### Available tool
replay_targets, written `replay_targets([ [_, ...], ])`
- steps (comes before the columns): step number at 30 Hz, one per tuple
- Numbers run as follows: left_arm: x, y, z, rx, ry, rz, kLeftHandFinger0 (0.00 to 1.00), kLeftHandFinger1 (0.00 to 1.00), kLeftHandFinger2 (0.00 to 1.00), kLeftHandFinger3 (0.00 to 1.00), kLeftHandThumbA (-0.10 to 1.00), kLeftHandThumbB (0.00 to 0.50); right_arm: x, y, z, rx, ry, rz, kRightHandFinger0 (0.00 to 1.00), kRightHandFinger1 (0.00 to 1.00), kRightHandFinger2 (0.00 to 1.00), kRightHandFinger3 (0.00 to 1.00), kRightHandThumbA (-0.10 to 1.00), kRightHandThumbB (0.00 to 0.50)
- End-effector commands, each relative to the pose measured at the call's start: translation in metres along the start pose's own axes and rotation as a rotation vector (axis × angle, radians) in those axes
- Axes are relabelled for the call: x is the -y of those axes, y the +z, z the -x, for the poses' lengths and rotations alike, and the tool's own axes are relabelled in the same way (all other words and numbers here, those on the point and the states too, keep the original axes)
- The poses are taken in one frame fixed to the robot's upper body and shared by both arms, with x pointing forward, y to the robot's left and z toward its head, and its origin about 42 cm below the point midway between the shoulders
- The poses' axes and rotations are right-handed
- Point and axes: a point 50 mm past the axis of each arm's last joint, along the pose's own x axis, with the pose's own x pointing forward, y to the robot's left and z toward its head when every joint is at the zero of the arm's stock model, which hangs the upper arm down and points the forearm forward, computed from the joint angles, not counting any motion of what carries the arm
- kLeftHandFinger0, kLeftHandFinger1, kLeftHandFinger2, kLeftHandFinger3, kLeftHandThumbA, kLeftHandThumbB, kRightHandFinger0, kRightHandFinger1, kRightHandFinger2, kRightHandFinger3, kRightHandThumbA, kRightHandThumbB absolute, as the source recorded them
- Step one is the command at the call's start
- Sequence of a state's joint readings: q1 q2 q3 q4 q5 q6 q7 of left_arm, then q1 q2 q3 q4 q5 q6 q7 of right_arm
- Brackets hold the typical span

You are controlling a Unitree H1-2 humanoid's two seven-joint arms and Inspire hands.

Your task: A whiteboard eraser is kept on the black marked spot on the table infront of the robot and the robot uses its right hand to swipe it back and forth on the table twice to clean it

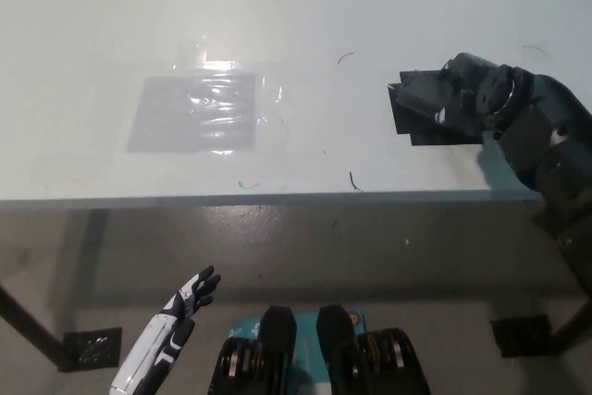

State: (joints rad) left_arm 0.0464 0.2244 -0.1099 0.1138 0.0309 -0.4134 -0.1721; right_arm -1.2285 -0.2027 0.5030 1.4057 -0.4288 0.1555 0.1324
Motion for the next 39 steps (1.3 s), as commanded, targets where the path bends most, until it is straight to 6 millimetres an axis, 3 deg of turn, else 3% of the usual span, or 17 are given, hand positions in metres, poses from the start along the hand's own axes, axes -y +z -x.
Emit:
replay_targets([
  [1,-0.011,0.013,-0.008,0.059,-0.004,-0.027,1.00,1.00,1.00,1.00,1.00,0.368,0.043,0.021,0.008,0.158,-0.347,0.061,0.00,0.20,0.38,0.37,0.40,0.239],
  [4,-0.012,0.013,-0.009,0.069,-0.008,-0.041,1.00,1.00,1.00,1.00,1.00,0.371,0.045,0.018,0.008,0.158,-0.355,0.074,0.00,0.15,0.32,0.35,0.41,0.243],
  [8,-0.013,0.014,-0.011,0.066,-0.004,-0.048,1.00,1.00,1.00,1.00,1.00,0.381,0.052,0.017,0.009,0.163,-0.362,0.081,0.00,0.01,0.14,0.23,0.40,0.244],
  [11,-0.014,0.014,-0.011,0.064,-0.003,-0.046,1.00,1.00,1.00,1.00,1.00,0.387,0.055,0.016,0.010,0.183,-0.384,0.091,0.00,0.00,0.06,0.13,0.35,0.258],
  [15,-0.013,0.015,-0.011,0.063,-0.005,-0.045,1.00,1.00,1.00,1.00,1.00,0.392,0.051,0.016,0.009,0.179,-0.347,0.098,0.01,0.04,0.11,0.21,0.36,0.258],
  [20,-0.012,0.012,-0.004,0.058,-0.013,-0.057,1.00,1.00,1.00,1.00,1.00,0.383,0.022,0.018,0.005,0.182,-0.308,0.147,0.00,0.01,0.09,0.20,0.35,0.247],
  [21,-0.011,0.012,-0.003,0.053,-0.016,-0.065,1.00,1.00,1.00,1.00,1.00,0.389,0.015,0.020,0.004,0.181,-0.292,0.170,0.02,0.08,0.15,0.26,0.37,0.242],
  [22,-0.011,0.011,-0.002,0.046,-0.019,-0.066,1.00,1.00,1.00,1.00,1.00,0.394,0.008,0.022,0.003,0.171,-0.275,0.199,0.20,0.25,0.30,0.42,0.41,0.245],
  [26,-0.004,0.007,0.005,0.036,-0.020,-0.052,1.00,1.00,1.00,1.00,1.00,0.394,-0.023,0.023,0.001,0.176,-0.227,0.211,0.22,0.24,0.28,0.38,0.41,0.267],
  [27,-0.003,0.007,0.006,0.034,-0.019,-0.049,1.00,1.00,1.00,1.00,1.00,0.393,-0.033,0.027,0.001,0.177,-0.208,0.229,0.32,0.33,0.35,0.43,0.43,0.270],
  [28,-0.003,0.006,0.007,0.031,-0.018,-0.046,1.00,1.00,1.00,1.00,1.00,0.393,-0.039,0.030,0.001,0.179,-0.198,0.243,0.34,0.34,0.35,0.43,0.44,0.271],
  [30,-0.003,0.005,0.008,0.027,-0.016,-0.045,1.00,1.00,1.00,1.00,1.00,0.395,-0.049,0.035,0.002,0.188,-0.182,0.253,0.19,0.19,0.24,0.37,0.43,0.267],
  [31,-0.003,0.004,0.008,0.026,-0.015,-0.043,1.00,1.00,1.00,1.00,1.00,0.393,-0.054,0.038,0.002,0.198,-0.180,0.252,0.01,0.01,0.09,0.25,0.42,0.268],
  [34,-0.003,0.003,0.009,0.029,-0.013,-0.039,1.00,1.00,1.00,1.00,1.00,0.392,-0.062,0.043,0.003,0.223,-0.176,0.257,0.00,0.00,0.03,0.21,0.40,0.265],
  [37,-0.002,0.002,0.009,0.028,-0.013,-0.037,1.00,1.00,1.00,1.00,1.00,0.396,-0.061,0.050,0.004,0.225,-0.167,0.267,0.00,0.01,0.06,0.33,0.42,0.254],
  [38,-0.001,0.002,0.011,0.025,-0.014,-0.037,1.00,1.00,1.00,1.00,1.00,0.395,-0.061,0.053,0.004,0.227,-0.165,0.272,0.07,0.09,0.16,0.44,0.42,0.255],
  [39,-0.001,0.002,0.012,0.024,-0.015,-0.039,1.00,1.00,1.00,1.00,1.00,0.394,-0.062,0.054,0.004,0.230,-0.166,0.275,0.10,0.12,0.20,0.47,0.42,0.255],
])
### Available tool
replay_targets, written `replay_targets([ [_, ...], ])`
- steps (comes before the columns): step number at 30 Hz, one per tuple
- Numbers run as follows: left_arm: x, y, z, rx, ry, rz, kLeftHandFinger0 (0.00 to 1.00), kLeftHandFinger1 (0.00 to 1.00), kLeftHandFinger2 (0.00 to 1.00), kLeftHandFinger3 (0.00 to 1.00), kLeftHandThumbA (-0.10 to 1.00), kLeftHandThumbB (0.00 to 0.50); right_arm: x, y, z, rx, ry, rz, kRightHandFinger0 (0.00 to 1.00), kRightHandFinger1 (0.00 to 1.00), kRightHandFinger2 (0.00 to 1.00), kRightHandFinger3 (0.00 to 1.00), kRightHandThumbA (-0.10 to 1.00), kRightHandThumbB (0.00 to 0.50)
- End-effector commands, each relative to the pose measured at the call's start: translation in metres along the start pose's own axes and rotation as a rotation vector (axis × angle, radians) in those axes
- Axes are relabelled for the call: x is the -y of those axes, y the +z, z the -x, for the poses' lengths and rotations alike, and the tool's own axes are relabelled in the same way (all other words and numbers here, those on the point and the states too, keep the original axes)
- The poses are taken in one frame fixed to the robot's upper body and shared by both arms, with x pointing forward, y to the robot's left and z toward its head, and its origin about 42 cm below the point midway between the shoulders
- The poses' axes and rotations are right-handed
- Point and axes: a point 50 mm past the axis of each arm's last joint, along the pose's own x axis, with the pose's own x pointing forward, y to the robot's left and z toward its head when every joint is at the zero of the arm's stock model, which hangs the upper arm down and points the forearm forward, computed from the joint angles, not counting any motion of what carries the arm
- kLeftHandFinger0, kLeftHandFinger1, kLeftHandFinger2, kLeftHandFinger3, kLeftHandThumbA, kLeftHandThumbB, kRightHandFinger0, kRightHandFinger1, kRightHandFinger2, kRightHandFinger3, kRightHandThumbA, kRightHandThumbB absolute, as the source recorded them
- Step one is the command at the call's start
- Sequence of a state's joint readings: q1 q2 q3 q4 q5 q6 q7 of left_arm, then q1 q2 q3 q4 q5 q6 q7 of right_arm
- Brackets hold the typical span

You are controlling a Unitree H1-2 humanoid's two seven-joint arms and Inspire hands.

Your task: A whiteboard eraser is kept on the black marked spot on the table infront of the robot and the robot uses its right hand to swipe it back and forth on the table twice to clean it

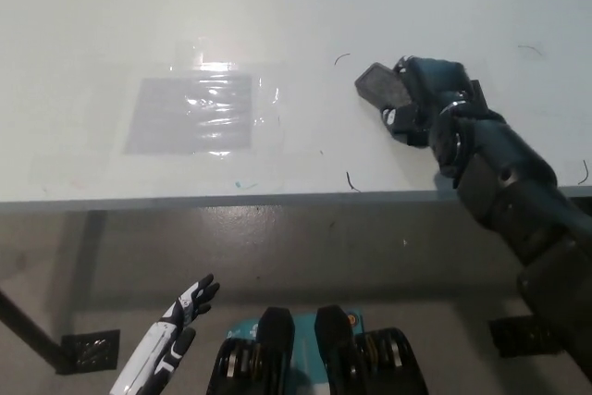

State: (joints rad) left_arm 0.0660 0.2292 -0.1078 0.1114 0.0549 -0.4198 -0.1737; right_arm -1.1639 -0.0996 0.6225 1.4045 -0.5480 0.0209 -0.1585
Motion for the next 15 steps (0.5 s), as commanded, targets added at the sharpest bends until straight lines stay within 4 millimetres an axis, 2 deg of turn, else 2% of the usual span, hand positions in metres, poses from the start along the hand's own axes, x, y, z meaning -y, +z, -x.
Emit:
replay_targets([
  [1,-0.002,0.004,0.005,0.036,-0.007,-0.020,1.00,1.00,1.00,1.00,1.00,0.395,0.000,0.019,-0.001,0.046,0.023,0.047,0.14,0.17,0.26,0.52,0.42,0.248],
  [2,-0.002,0.004,0.006,0.035,-0.008,-0.022,1.00,1.00,1.00,1.00,1.00,0.393,0.000,0.021,-0.001,0.052,0.024,0.046,0.15,0.17,0.27,0.52,0.42,0.248],
  [3,-0.002,0.004,0.006,0.035,-0.009,-0.022,1.00,1.00,1.00,1.00,1.00,0.392,0.001,0.023,-0.001,0.061,0.021,0.046,0.09,0.11,0.21,0.44,0.42,0.242],
  [4,-0.002,0.004,0.005,0.036,-0.010,-0.021,1.00,1.00,1.00,1.00,1.00,0.392,0.003,0.026,-0.002,0.072,0.017,0.048,0.05,0.08,0.20,0.42,0.42,0.240],
  [5,-0.003,0.004,0.004,0.039,-0.011,-0.020,1.00,1.00,1.00,1.00,1.00,0.390,0.007,0.031,-0.002,0.094,0.008,0.041,0.00,0.00,0.09,0.27,0.41,0.241],
  [6,-0.003,0.004,0.002,0.041,-0.011,-0.020,1.00,1.00,1.00,1.00,1.00,0.392,0.012,0.042,-0.003,0.121,-0.004,0.037,0.00,0.00,0.05,0.21,0.42,0.251],
  [7,-0.003,0.003,0.001,0.041,-0.008,-0.011,1.00,1.00,1.00,1.00,1.00,0.401,0.018,0.059,-0.004,0.158,-0.013,0.058,0.06,0.09,0.11,0.27,0.44,0.246],
  [8,-0.003,0.002,-0.001,0.040,-0.006,-0.004,1.00,1.00,1.00,1.00,1.00,0.407,0.023,0.076,-0.004,0.195,-0.023,0.071,0.07,0.08,0.10,0.27,0.44,0.246],
  [9,-0.003,0.002,-0.001,0.040,-0.005,-0.003,1.00,1.00,1.00,1.00,1.00,0.408,0.025,0.083,-0.004,0.210,-0.028,0.071,0.05,0.07,0.10,0.26,0.42,0.247],
  [10,-0.003,0.002,-0.003,0.045,-0.005,0.002,1.00,1.00,1.00,1.00,1.00,0.394,0.031,0.102,-0.003,0.239,-0.028,0.076,0.01,0.05,0.10,0.28,0.44,0.247],
  [12,-0.002,0.002,-0.006,0.051,0.003,0.007,1.00,1.00,1.00,1.00,1.00,0.377,0.038,0.133,0.000,0.285,-0.030,0.092,0.00,0.05,0.12,0.35,0.46,0.240],
  [13,-0.003,0.002,-0.007,0.053,0.004,0.007,1.00,1.00,1.00,1.00,1.00,0.377,0.040,0.145,0.002,0.306,-0.037,0.099,0.04,0.09,0.17,0.40,0.44,0.245],
  [14,-0.003,0.003,-0.010,0.056,0.006,0.007,1.00,1.00,1.00,1.00,1.00,0.377,0.044,0.154,0.003,0.327,-0.047,0.105,0.04,0.09,0.17,0.41,0.44,0.248],
  [15,-0.004,0.004,-0.013,0.060,0.008,0.009,1.00,1.00,1.00,1.00,1.00,0.372,0.047,0.164,0.005,0.351,-0.054,0.107,0.04,0.08,0.15,0.36,0.43,0.249],
])
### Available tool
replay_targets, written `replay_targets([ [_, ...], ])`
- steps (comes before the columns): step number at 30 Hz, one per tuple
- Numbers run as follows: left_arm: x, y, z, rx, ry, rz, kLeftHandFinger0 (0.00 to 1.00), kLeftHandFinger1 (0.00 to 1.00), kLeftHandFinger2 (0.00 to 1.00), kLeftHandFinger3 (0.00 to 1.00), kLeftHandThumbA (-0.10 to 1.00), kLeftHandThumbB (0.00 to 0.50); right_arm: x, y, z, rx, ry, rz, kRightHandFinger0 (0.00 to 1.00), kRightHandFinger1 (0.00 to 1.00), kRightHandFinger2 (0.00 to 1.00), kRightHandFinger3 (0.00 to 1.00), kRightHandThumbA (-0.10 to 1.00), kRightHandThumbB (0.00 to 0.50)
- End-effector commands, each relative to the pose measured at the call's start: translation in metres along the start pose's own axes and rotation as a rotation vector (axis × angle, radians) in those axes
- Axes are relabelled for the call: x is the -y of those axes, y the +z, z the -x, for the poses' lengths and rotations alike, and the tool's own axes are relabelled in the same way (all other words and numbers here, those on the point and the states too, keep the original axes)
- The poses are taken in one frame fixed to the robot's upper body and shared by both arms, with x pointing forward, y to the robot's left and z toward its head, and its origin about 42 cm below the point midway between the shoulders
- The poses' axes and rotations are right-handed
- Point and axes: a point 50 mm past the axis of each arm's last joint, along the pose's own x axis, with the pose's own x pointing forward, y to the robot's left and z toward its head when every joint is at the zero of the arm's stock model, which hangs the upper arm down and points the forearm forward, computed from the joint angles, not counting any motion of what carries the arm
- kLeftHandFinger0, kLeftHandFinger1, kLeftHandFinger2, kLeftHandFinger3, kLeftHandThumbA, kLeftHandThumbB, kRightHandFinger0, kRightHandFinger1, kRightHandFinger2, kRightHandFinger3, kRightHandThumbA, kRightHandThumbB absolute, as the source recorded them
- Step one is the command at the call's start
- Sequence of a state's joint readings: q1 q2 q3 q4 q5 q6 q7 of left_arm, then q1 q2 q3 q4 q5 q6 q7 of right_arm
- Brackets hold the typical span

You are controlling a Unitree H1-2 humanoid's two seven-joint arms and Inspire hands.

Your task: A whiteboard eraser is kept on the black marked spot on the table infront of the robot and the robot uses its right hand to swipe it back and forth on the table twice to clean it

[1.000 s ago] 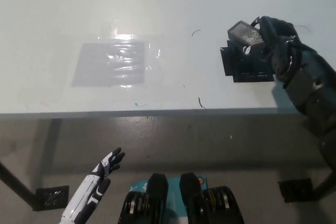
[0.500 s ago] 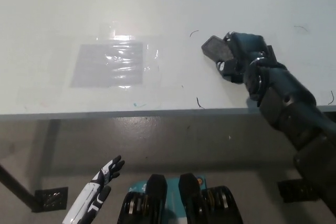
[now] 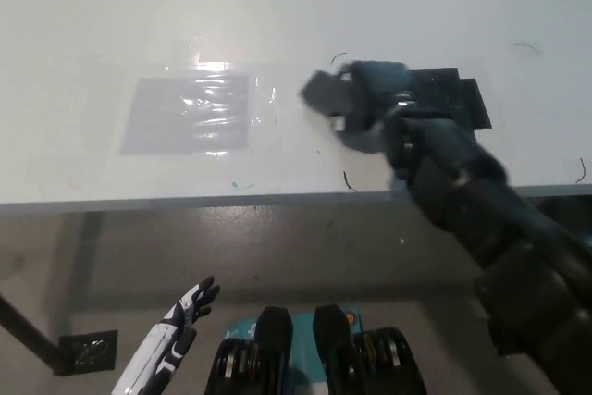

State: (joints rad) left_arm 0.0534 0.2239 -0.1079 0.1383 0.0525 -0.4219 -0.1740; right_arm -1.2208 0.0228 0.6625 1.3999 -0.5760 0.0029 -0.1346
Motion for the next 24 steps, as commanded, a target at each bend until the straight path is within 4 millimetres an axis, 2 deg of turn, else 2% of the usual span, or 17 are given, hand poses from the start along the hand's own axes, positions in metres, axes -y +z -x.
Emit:
replay_targets([
  [1,-0.006,0.010,-0.013,0.077,0.009,0.005,1.00,1.00,1.00,1.00,1.00,0.371,0.053,0.089,-0.007,0.208,-0.080,0.072,0.00,0.03,0.10,0.32,0.43,0.261],
  [2,-0.006,0.010,-0.014,0.080,0.009,0.007,1.00,1.00,1.00,1.00,1.00,0.371,0.053,0.096,-0.007,0.221,-0.080,0.073,0.00,0.03,0.12,0.34,0.43,0.263],
  [3,-0.007,0.011,-0.016,0.083,0.009,0.005,1.00,1.00,1.00,1.00,1.00,0.376,0.053,0.103,-0.006,0.231,-0.077,0.075,0.02,0.06,0.15,0.43,0.43,0.264],
  [5,-0.007,0.012,-0.018,0.088,0.016,0.007,1.00,1.00,1.00,1.00,1.00,0.385,0.053,0.116,-0.005,0.246,-0.078,0.078,0.00,0.00,0.04,0.33,0.42,0.273],
  [6,-0.008,0.012,-0.018,0.089,0.018,0.007,1.00,1.00,1.00,1.00,1.00,0.385,0.053,0.119,-0.005,0.250,-0.078,0.075,0.00,0.00,0.03,0.31,0.41,0.275],
  [7,-0.009,0.012,-0.018,0.091,0.022,0.009,1.00,1.00,1.00,1.00,1.00,0.396,0.049,0.123,-0.004,0.256,-0.073,0.074,0.00,0.00,0.00,0.23,0.42,0.275],
  [9,-0.009,0.012,-0.017,0.093,0.023,0.011,1.00,1.00,1.00,1.00,1.00,0.397,0.047,0.125,-0.004,0.253,-0.065,0.071,0.00,0.00,0.00,0.21,0.42,0.273],
  [12,-0.009,0.011,-0.013,0.090,0.022,0.018,1.00,1.00,1.00,1.00,1.00,0.404,0.040,0.118,-0.004,0.236,-0.053,0.063,0.00,0.01,0.03,0.25,0.42,0.269],
  [13,-0.009,0.011,-0.012,0.089,0.021,0.016,1.00,1.00,1.00,1.00,1.00,0.403,0.039,0.113,-0.005,0.225,-0.049,0.063,0.00,0.01,0.04,0.25,0.42,0.268],
  [15,-0.009,0.011,-0.011,0.083,0.018,0.018,1.00,1.00,1.00,1.00,1.00,0.398,0.037,0.098,-0.006,0.197,-0.036,0.062,0.05,0.07,0.12,0.33,0.41,0.260],
  [16,-0.009,0.012,-0.011,0.080,0.017,0.018,1.00,1.00,1.00,1.00,1.00,0.397,0.036,0.092,-0.006,0.185,-0.033,0.063,0.06,0.07,0.13,0.34,0.40,0.259],
  [17,-0.008,0.012,-0.012,0.081,0.016,0.015,1.00,1.00,1.00,1.00,1.00,0.395,0.036,0.084,-0.007,0.166,-0.028,0.063,0.06,0.08,0.16,0.38,0.40,0.254],
  [18,-0.008,0.012,-0.010,0.079,0.015,0.012,1.00,1.00,1.00,1.00,1.00,0.389,0.033,0.071,-0.007,0.143,-0.027,0.059,0.07,0.08,0.17,0.38,0.38,0.255],
  [19,-0.008,0.011,-0.009,0.078,0.014,0.011,1.00,1.00,1.00,1.00,1.00,0.386,0.029,0.059,-0.007,0.126,-0.025,0.074,0.15,0.18,0.31,0.52,0.40,0.249],
  [21,-0.010,0.011,-0.008,0.078,0.014,0.004,1.00,1.00,1.00,1.00,1.00,0.384,0.025,0.039,-0.006,0.084,-0.007,0.094,0.29,0.32,0.46,0.59,0.42,0.238],
  [22,-0.010,0.010,-0.007,0.075,0.012,0.002,1.00,1.00,1.00,1.00,1.00,0.383,0.021,0.025,-0.005,0.061,0.000,0.096,0.26,0.27,0.36,0.44,0.40,0.240],
  [24,-0.010,0.009,-0.004,0.071,0.003,-0.001,1.00,1.00,1.00,1.00,1.00,0.361,0.010,-0.005,-0.002,0.024,0.007,0.086,0.05,0.09,0.23,0.34,0.34,0.243],
])
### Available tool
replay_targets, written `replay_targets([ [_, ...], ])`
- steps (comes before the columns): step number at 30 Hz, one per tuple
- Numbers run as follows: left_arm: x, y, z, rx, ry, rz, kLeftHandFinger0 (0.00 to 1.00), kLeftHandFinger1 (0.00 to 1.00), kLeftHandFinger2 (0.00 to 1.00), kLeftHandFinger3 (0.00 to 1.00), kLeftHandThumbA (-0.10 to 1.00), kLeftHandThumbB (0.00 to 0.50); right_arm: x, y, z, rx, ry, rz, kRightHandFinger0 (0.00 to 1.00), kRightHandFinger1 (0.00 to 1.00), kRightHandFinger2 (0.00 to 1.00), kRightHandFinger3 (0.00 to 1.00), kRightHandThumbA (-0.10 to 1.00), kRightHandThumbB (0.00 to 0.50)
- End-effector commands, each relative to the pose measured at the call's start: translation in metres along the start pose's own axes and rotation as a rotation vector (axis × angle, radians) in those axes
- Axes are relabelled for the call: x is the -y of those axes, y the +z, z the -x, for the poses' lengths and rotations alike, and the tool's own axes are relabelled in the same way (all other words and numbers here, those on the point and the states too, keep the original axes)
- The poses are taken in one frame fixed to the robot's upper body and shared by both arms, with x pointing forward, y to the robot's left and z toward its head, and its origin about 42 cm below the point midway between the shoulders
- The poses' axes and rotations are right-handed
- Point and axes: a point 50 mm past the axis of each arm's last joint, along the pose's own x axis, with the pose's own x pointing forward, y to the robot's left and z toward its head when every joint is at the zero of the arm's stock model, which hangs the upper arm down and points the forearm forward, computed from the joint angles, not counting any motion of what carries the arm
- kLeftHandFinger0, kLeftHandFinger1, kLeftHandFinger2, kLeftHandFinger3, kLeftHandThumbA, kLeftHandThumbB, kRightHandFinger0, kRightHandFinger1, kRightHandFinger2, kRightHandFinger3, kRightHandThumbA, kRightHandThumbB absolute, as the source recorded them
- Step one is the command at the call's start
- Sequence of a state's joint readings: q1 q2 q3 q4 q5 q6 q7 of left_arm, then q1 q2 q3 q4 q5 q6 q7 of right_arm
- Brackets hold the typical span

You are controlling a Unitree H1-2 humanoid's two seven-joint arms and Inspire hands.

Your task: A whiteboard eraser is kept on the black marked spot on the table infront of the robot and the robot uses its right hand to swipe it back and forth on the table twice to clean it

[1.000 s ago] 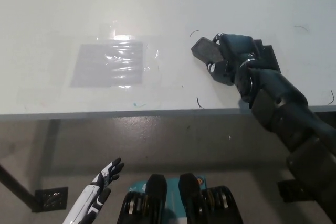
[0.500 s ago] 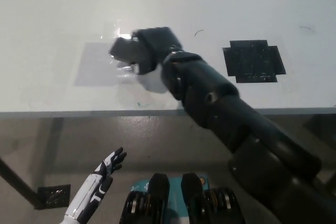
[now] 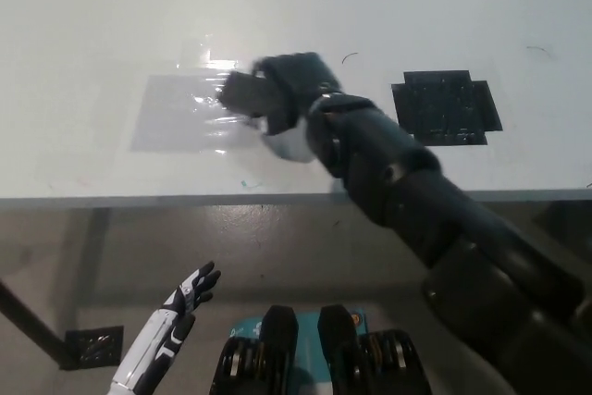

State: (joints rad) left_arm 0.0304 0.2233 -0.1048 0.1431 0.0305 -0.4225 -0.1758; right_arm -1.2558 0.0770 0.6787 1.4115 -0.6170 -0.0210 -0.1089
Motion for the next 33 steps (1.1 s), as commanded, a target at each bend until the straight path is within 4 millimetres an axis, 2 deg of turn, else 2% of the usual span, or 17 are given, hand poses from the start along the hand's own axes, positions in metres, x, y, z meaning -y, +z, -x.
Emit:
replay_targets([
  [1,-0.006,0.005,0.005,0.049,-0.013,-0.016,1.00,1.00,1.00,1.00,1.00,0.358,-0.002,-0.052,0.008,-0.078,-0.004,0.028,0.03,0.08,0.21,0.33,0.33,0.242],
  [6,0.000,0.002,0.015,0.028,-0.021,-0.017,1.00,1.00,1.00,1.00,1.00,0.372,-0.037,-0.104,0.027,-0.157,0.056,0.047,0.01,0.05,0.21,0.45,0.35,0.245],
  [10,0.007,0.000,0.024,0.008,-0.021,-0.006,1.00,1.00,1.00,1.00,1.00,0.377,-0.059,-0.133,0.042,-0.212,0.094,0.056,0.02,0.07,0.24,0.44,0.38,0.235],
  [13,0.012,-0.003,0.031,-0.009,-0.015,0.013,1.00,1.00,1.00,1.00,1.00,0.360,-0.071,-0.158,0.055,-0.241,0.112,0.058,0.07,0.12,0.27,0.49,0.40,0.225],
  [17,0.012,-0.005,0.036,-0.023,-0.004,0.014,1.00,1.00,1.00,1.00,1.00,0.371,-0.075,-0.202,0.076,-0.324,0.137,0.076,0.27,0.26,0.37,0.52,0.39,0.226],
  [18,0.011,-0.006,0.037,-0.026,-0.002,0.014,1.00,1.00,1.00,1.00,1.00,0.373,-0.075,-0.210,0.079,-0.341,0.141,0.082,0.26,0.27,0.38,0.55,0.39,0.226],
  [19,0.011,-0.006,0.038,-0.029,-0.001,0.015,1.00,1.00,1.00,1.00,1.00,0.374,-0.074,-0.224,0.087,-0.358,0.132,0.082,0.14,0.19,0.34,0.54,0.37,0.224],
  [22,0.010,-0.006,0.039,-0.030,0.002,0.019,1.00,1.00,1.00,1.00,1.00,0.363,-0.066,-0.259,0.106,-0.406,0.104,0.067,0.00,0.01,0.18,0.40,0.35,0.225],
  [23,0.011,-0.007,0.040,-0.032,0.005,0.026,1.00,1.00,1.00,1.00,1.00,0.383,-0.061,-0.276,0.116,-0.431,0.099,0.075,0.23,0.40,0.58,0.78,0.34,0.161],
  [24,0.011,-0.007,0.040,-0.033,0.005,0.034,1.00,1.00,1.00,1.00,1.00,0.386,-0.056,-0.299,0.131,-0.490,0.108,0.078,0.41,0.52,0.65,0.99,0.39,0.177],
  [25,0.011,-0.007,0.041,-0.033,0.004,0.036,1.00,1.00,1.00,1.00,1.00,0.382,-0.053,-0.312,0.140,-0.527,0.115,0.080,0.55,0.73,0.80,1.00,0.42,0.189],
  [26,0.011,-0.007,0.041,-0.034,0.003,0.037,1.00,1.00,1.00,1.00,1.00,0.382,-0.050,-0.321,0.146,-0.549,0.120,0.086,0.60,0.82,0.85,1.00,0.44,0.186],
  [27,0.011,-0.007,0.041,-0.034,0.003,0.034,1.00,1.00,1.00,1.00,1.00,0.379,-0.048,-0.328,0.152,-0.565,0.121,0.091,0.62,0.84,0.84,1.00,0.46,0.193],
  [28,0.012,-0.007,0.040,-0.034,0.003,0.030,1.00,1.00,1.00,1.00,1.00,0.375,-0.045,-0.341,0.162,-0.595,0.119,0.092,0.44,0.58,0.65,0.81,0.42,0.202],
  [29,0.012,-0.007,0.040,-0.034,0.002,0.032,1.00,1.00,1.00,1.00,1.00,0.384,-0.042,-0.353,0.173,-0.616,0.111,0.095,0.32,0.45,0.55,0.79,0.37,0.203],
  [32,0.012,-0.007,0.038,-0.031,0.003,0.030,1.00,1.00,1.00,1.00,1.00,0.379,-0.030,-0.381,0.197,-0.668,0.104,0.082,0.25,0.45,0.55,0.66,0.35,0.197],
  [33,0.011,-0.006,0.037,-0.026,0.001,0.028,1.00,1.00,1.00,1.00,1.00,0.378,-0.022,-0.393,0.209,-0.701,0.103,0.070,0.38,0.57,0.66,0.75,0.34,0.185],
])
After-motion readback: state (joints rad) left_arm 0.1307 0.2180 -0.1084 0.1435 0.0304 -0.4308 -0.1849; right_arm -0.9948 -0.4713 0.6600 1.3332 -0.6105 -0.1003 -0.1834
